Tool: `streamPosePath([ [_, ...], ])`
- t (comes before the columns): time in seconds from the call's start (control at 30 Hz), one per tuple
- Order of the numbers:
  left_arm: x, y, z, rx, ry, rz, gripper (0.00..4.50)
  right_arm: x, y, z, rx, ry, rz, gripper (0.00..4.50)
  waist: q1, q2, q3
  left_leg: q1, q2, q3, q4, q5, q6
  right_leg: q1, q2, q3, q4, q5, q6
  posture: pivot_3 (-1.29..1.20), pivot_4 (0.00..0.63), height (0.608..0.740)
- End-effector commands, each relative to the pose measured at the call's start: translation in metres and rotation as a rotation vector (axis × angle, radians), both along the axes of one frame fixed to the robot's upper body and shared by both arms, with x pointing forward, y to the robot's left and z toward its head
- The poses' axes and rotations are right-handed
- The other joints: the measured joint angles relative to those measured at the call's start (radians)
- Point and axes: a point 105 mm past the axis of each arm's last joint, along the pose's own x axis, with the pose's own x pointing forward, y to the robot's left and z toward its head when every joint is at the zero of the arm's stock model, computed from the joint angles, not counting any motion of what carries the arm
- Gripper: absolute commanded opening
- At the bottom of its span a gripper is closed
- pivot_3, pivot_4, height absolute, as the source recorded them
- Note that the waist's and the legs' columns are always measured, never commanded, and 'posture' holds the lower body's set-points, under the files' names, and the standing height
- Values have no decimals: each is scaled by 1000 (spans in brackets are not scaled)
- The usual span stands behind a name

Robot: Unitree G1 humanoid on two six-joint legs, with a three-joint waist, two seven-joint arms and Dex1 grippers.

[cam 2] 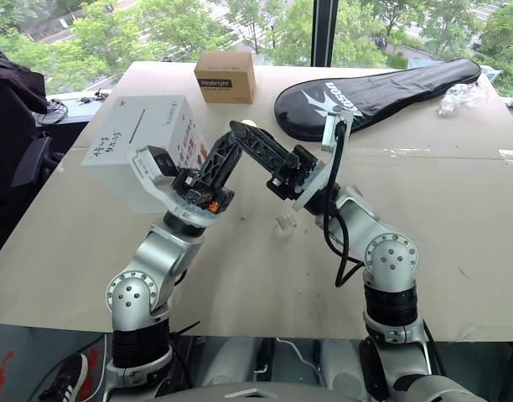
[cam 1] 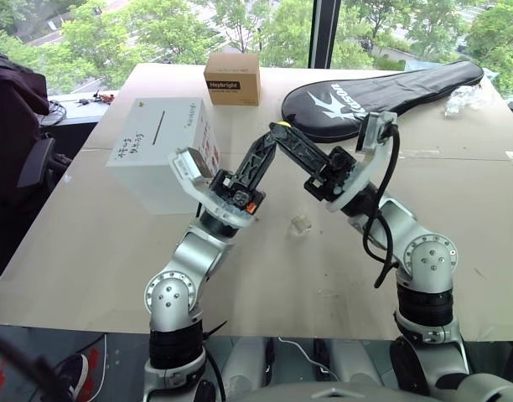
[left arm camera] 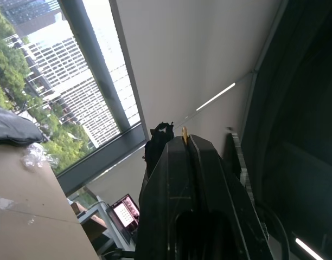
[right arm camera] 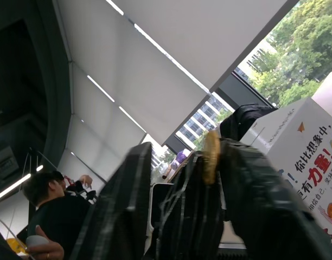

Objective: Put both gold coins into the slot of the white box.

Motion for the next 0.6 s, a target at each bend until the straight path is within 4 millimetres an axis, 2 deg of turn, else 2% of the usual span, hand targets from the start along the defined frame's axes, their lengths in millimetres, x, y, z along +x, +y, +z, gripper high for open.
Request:
streamPosePath([
  [0.03, -4, -2, 7, -4, -35, -10, 0, -3, 1, 10, 20, -41, -8, 3990, 0, 0, 0, 0, 0, 0, 0, 0, 0, 0, 0, 0, 0, 0, 0, 0, 150, 740],
  [0.07, -3, -1, 7, -4, -32, 2, 0, -3, 0, 11, 32, -35, -10, 4407, 0, 0, 0, 0, 0, 0, 0, 0, 0, 0, 0, 0, 0, 0, 0, 0, 150, 740],
  [0.2, 4, 8, 9, 8, -37, 75, 0, 0, -4, 11, 51, -21, -30, 4407, 0, 0, 0, 0, 0, 0, 0, 0, 0, 0, 0, 0, 0, 0, 0, 0, 150, 740],
  [0.27, 7, 19, 18, 26, -70, 144, 0, 3, -12, 9, 55, -18, -59, 4407, 0, 0, 0, 0, 0, 0, 0, 0, 0, 0, 0, 0, 0, 0, 0, 0, 150, 740],
  [0.33, 8, 28, 31, 59, -123, 214, 0, 5, -18, 6, 38, -22, -81, 4407, 1, 0, 0, 0, 0, 0, 0, 0, 0, 0, 0, -1, 0, 0, 0, 0, 150, 740],
  [0.47, 11, 52, 67, 212, -261, 427, 0, 10, -37, -6, -172, -147, -151, 4407, 3, -2, 2, -1, -1, 0, 0, 0, 0, 0, 2, -1, 0, 0, 0, 0, 150, 740],
  [0.6, 10, 71, 95, 409, -356, 665, 0, 15, -55, 6, -327, -398, -224, 4407, 1, -3, 5, -1, -1, 0, 0, 0, 0, 0, 2, -1, -1, 0, 0, 0, 150, 740],
])
